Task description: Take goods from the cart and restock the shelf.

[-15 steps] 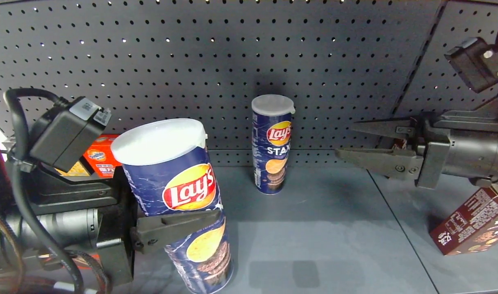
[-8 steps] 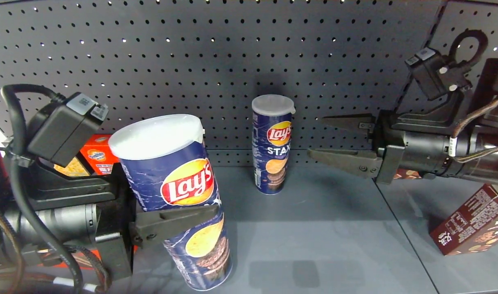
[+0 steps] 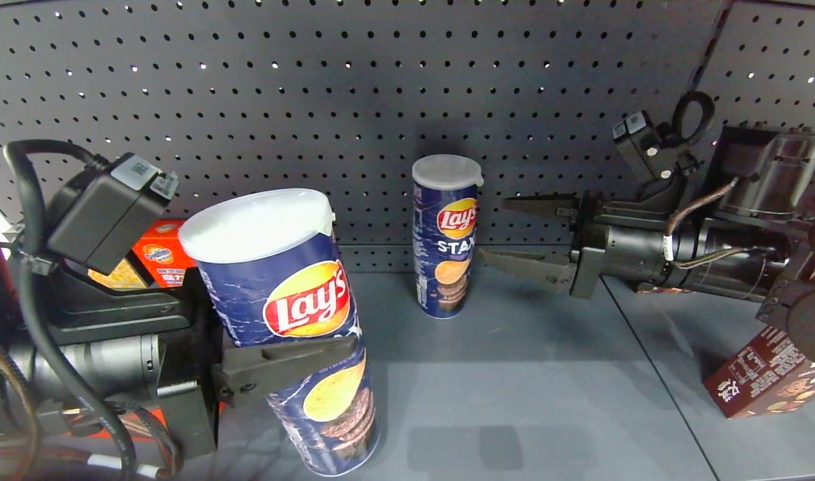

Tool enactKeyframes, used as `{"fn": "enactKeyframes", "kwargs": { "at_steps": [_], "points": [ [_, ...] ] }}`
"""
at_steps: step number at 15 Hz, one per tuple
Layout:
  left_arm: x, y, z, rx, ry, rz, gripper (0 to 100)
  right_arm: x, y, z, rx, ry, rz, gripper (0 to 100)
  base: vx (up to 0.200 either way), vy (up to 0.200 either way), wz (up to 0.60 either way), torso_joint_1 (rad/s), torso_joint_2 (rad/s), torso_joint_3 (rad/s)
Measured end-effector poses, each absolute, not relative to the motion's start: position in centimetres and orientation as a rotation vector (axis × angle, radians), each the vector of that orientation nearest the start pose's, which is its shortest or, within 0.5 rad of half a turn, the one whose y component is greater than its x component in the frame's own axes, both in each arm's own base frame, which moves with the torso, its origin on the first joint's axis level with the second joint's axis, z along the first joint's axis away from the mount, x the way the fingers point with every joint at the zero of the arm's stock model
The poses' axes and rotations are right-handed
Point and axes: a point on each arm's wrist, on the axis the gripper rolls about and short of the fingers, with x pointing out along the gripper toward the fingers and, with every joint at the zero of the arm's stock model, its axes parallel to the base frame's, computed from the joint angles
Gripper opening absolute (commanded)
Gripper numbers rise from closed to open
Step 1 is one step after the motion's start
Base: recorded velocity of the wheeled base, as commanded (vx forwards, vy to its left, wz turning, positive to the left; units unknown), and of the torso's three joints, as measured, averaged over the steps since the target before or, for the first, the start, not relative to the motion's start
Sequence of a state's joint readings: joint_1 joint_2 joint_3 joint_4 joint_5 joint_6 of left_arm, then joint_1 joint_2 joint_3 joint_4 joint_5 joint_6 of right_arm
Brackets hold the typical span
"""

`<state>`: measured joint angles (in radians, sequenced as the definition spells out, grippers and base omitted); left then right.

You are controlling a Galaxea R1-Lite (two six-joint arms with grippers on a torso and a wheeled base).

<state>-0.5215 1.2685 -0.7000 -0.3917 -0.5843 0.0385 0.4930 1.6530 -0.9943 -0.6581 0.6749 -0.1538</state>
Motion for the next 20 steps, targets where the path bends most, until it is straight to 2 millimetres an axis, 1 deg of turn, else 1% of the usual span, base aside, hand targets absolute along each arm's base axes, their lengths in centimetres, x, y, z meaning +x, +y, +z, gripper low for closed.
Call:
{"fn": "enactKeyframes", "kwargs": {
  "at_steps": [2,4,9,20],
  "points": [
    [16.3,-10.8,23.8,0.028,0.167,-1.106,0,27.3,15.4,24.3,-0.146,-0.071,1.171,100,0.0,0.0,0.0,0.0,0.0,0.0],
    [16.3,-10.8,23.8,0.028,0.167,-1.106,0,28.0,15.4,23.9,-0.147,-0.063,1.167,100,0.0,0.0,0.0,0.0,0.0,0.0],
    [16.3,-10.8,23.8,0.028,0.169,-1.106,0,29.5,16.2,23.0,-0.154,-0.049,1.169,100,0.0,0.0,0.0,0.0,0.0,0.0],
    [16.3,-10.8,23.6,0.028,0.173,-1.106,0,31.5,17.1,20.4,-0.166,-0.025,1.189,100,0.0,0.0,0.0,0.0,0.0,0.0]
  ]
}}
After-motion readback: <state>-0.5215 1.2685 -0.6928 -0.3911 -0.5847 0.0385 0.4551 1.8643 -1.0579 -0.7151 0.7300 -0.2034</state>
